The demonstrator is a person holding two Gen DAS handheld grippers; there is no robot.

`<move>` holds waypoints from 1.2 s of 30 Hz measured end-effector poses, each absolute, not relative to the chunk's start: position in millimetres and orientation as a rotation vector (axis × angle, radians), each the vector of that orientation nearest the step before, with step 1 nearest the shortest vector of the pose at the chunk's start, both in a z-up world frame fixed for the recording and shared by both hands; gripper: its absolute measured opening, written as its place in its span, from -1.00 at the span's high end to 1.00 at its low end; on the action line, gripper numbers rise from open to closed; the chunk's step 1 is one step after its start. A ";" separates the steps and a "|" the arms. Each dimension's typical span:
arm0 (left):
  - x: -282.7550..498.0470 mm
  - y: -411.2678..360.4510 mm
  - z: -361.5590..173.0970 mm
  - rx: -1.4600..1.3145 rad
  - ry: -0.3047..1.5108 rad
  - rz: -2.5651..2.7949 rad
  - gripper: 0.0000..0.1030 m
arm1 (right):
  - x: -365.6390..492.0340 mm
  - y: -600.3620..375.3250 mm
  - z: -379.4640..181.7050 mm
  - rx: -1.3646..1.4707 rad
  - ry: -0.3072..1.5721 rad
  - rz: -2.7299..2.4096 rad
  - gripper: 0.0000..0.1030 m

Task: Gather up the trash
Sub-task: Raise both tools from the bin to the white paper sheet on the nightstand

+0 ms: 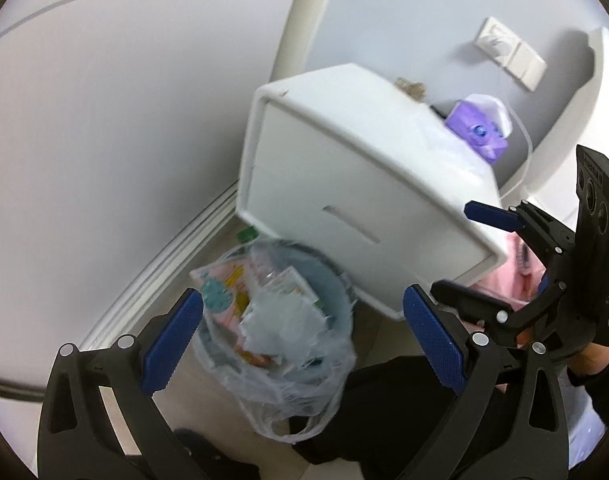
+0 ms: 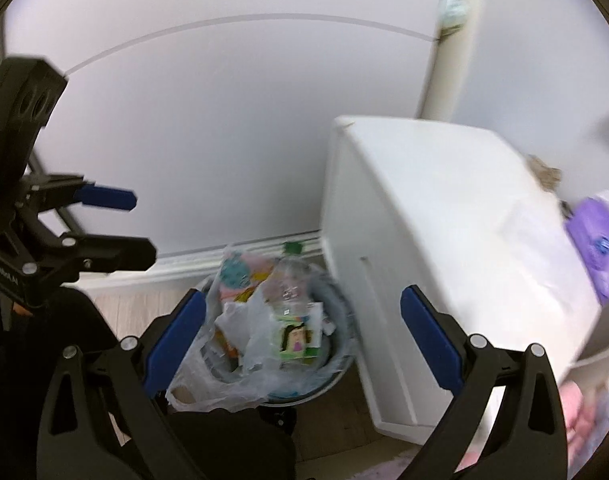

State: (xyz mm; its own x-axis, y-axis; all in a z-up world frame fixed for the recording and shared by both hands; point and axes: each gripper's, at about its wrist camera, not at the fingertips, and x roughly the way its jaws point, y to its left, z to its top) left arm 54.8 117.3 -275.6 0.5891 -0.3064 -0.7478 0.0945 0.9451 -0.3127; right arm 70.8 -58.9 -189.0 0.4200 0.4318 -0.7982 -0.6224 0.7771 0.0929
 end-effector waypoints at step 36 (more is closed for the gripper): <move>147.5 -31.0 -199.0 -0.067 0.821 -0.610 -0.89 | 149.1 -255.3 -164.1 0.212 0.936 0.187 -0.86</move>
State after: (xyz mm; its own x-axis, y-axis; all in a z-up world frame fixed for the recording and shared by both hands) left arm 147.5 -31.0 -199.0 0.5213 -0.5341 -0.6656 0.4837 0.8275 -0.2851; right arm 149.1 -255.3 -164.1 0.5794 0.2505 -0.7756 -0.0671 0.9630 0.2609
